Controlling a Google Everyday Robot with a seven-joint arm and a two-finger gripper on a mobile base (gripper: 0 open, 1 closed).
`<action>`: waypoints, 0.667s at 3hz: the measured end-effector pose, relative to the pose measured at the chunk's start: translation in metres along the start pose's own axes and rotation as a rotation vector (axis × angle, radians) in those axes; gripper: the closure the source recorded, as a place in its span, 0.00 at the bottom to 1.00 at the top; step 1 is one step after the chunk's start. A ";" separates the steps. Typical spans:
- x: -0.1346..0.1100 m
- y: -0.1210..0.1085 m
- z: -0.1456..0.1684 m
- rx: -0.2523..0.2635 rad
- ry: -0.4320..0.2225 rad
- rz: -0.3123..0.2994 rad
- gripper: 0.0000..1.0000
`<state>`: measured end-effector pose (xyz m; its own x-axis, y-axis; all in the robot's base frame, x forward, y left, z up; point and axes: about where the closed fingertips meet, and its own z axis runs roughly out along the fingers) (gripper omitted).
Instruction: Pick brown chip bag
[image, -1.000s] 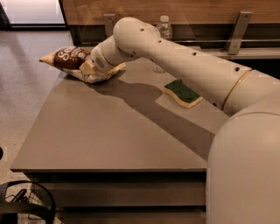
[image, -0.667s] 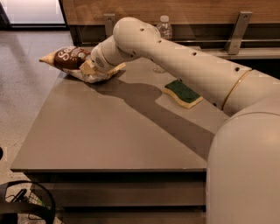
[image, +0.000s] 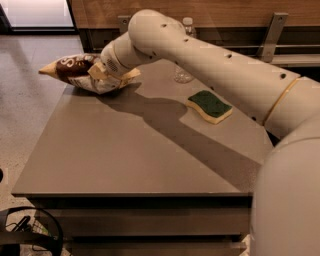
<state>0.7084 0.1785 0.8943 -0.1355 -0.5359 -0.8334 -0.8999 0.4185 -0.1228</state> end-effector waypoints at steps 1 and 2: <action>-0.071 0.023 -0.056 0.041 -0.078 -0.165 1.00; -0.123 0.044 -0.100 0.077 -0.135 -0.285 1.00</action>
Offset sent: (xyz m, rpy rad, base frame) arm -0.0877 0.0154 0.1990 -0.0198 -0.4072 0.1398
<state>0.6440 0.1897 1.0448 0.1785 -0.5394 -0.8229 -0.8592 0.3221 -0.3975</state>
